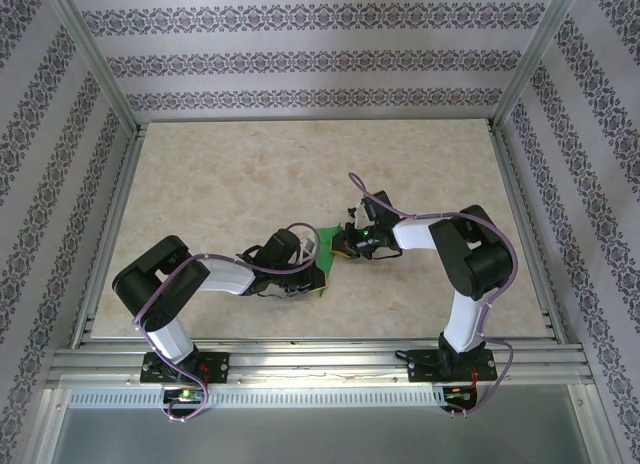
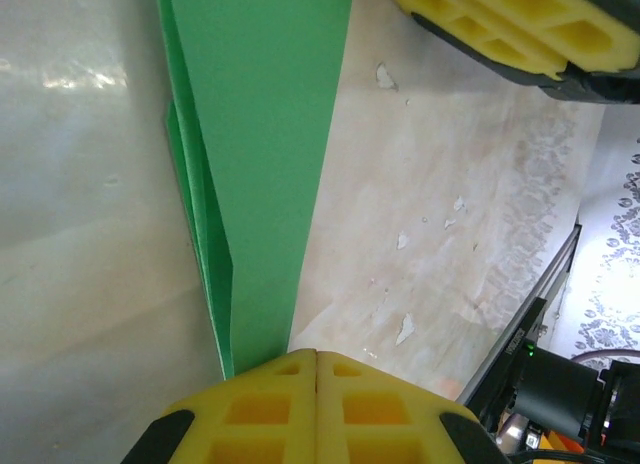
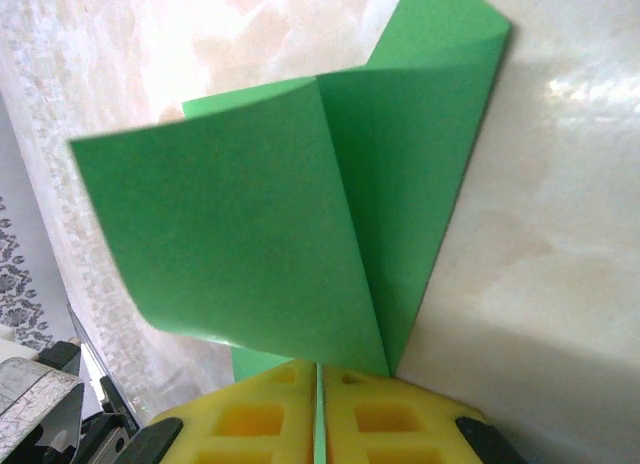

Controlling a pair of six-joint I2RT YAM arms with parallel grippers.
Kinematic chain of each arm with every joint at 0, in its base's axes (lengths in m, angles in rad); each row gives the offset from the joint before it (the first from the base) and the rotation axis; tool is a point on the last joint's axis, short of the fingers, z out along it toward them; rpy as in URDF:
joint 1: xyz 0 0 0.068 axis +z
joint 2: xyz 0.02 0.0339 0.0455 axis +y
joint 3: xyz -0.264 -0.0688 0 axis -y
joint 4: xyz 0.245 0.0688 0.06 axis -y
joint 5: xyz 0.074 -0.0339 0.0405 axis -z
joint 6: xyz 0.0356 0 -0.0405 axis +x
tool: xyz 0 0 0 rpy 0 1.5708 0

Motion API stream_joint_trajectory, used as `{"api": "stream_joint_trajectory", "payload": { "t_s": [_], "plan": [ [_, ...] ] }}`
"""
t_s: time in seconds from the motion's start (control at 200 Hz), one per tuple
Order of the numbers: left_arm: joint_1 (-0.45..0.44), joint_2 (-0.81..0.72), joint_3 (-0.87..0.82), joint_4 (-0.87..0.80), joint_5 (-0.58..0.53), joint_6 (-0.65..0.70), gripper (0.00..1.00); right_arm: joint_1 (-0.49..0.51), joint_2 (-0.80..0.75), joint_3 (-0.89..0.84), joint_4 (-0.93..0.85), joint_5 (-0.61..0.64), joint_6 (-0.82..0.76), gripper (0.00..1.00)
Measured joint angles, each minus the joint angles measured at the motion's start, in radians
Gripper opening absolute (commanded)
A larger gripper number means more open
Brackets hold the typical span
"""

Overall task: Fold a paper plane with a square sheet of paper (pick it up from the middle)
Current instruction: Fold the wing for the fifth time at the center of the table.

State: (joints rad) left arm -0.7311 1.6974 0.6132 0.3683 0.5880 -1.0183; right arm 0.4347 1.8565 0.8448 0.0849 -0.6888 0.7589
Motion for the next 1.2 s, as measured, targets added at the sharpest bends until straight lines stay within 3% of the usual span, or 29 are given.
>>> {"api": "stream_joint_trajectory", "payload": {
  "t_s": [1.199],
  "plan": [
    [-0.024,-0.014,-0.053,0.042,0.068,-0.008,0.05,0.000,0.003,0.004,-0.007,0.000,0.000,0.12]
  ]
}}
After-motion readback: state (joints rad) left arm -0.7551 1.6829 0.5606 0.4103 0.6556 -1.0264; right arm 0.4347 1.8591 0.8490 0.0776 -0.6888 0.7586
